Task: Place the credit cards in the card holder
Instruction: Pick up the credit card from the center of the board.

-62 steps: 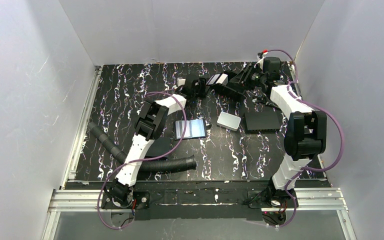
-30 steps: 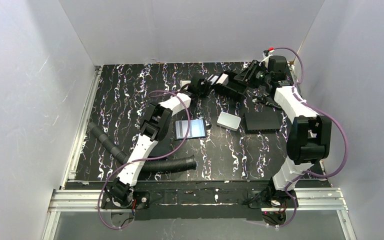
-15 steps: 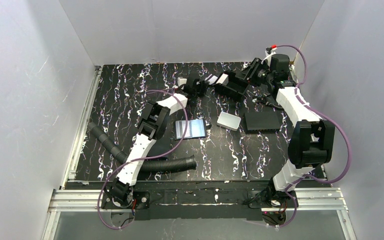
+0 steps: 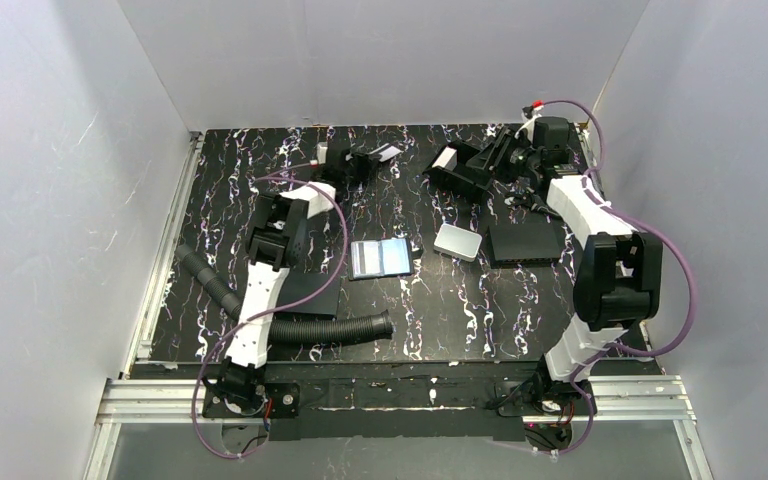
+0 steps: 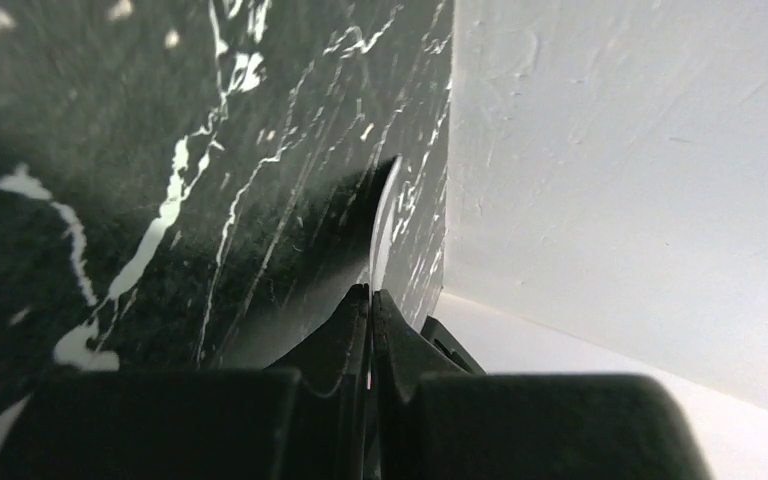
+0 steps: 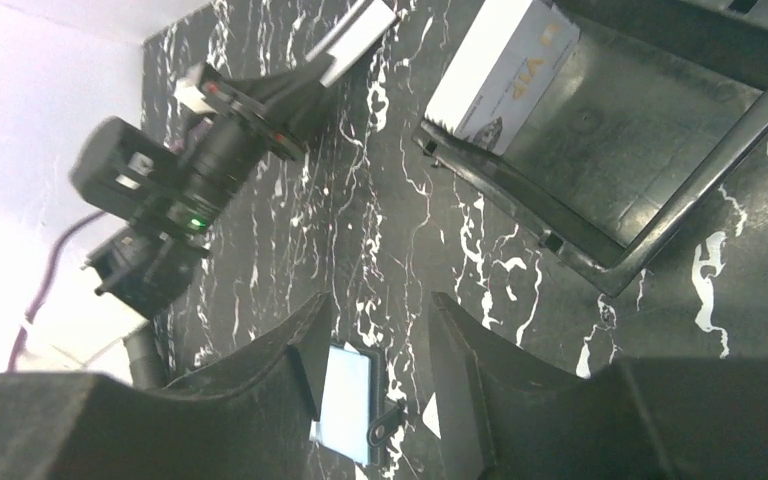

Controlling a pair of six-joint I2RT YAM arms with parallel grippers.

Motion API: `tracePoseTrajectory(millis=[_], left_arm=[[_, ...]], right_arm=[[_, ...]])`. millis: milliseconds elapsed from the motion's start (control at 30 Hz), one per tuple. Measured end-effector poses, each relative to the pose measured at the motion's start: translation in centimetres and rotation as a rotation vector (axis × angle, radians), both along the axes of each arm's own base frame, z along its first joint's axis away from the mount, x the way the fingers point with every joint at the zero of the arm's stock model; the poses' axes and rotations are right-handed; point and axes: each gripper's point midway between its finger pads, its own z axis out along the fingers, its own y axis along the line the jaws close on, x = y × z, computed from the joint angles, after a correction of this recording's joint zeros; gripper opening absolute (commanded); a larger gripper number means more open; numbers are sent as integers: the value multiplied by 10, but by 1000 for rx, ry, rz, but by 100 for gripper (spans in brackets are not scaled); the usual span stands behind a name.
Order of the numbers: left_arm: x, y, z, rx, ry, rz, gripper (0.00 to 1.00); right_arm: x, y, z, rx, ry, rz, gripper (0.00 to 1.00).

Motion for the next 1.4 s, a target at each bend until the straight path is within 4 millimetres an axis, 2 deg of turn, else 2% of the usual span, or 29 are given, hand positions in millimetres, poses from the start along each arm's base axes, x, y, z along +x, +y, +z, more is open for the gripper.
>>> tracePoseTrajectory(millis=[67, 167, 233, 300, 400, 467, 533, 600, 667, 767, 833, 900, 933, 1000, 1067, 1167, 1267, 1400], left_arm=[[-3, 8, 10, 7, -11, -24, 0], [-12, 15, 43, 20, -56, -93, 0], [-21, 17, 76, 30, -109, -153, 0], [-40, 20, 121, 49, -184, -228, 0], [-82, 25, 191, 109, -320, -341, 0], [-124, 29, 226, 164, -399, -423, 0], [-168, 31, 249, 210, -463, -513, 0], [-214, 37, 256, 263, -493, -602, 0], [-249, 44, 253, 295, -508, -623, 0], [-302, 57, 231, 280, -501, -582, 0], [-326, 60, 216, 233, -472, -558, 0], [-332, 56, 212, 194, -454, -549, 0], [-333, 55, 213, 177, -450, -545, 0], [-334, 52, 220, 155, -468, -553, 0], [-338, 49, 230, 135, -497, -591, 0], [-346, 45, 246, 124, -550, -673, 0], [-359, 42, 253, 141, -582, -792, 0], [-373, 41, 243, 204, -569, -945, 0]], right_arm=[[-3, 4, -6, -13, 11, 17, 56], [-12, 20, -13, -37, 28, 67, 63], [-19, 33, -14, -48, 30, 107, 67], [-28, 52, -13, -40, 24, 168, 69], [-45, 81, -5, 6, 10, 278, 71], [-58, 100, 3, 46, -9, 357, 72], [-77, 115, 9, 89, -23, 435, 75], [-98, 123, 13, 128, -19, 492, 76], [-117, 127, 18, 185, -11, 502, 80], [-144, 133, 22, 326, -10, 419, 80], [-165, 150, 21, 432, 22, 386, 80], [-180, 175, 24, 507, 51, 396, 81], [-187, 188, 27, 541, 64, 406, 85], [-202, 210, 34, 593, 77, 453, 89], [-207, 221, 38, 616, 84, 496, 90], [-202, 213, 43, 623, 63, 534, 98], [-198, 197, 39, 568, 23, 598, 98], [-198, 180, 33, 355, -27, 690, 96]])
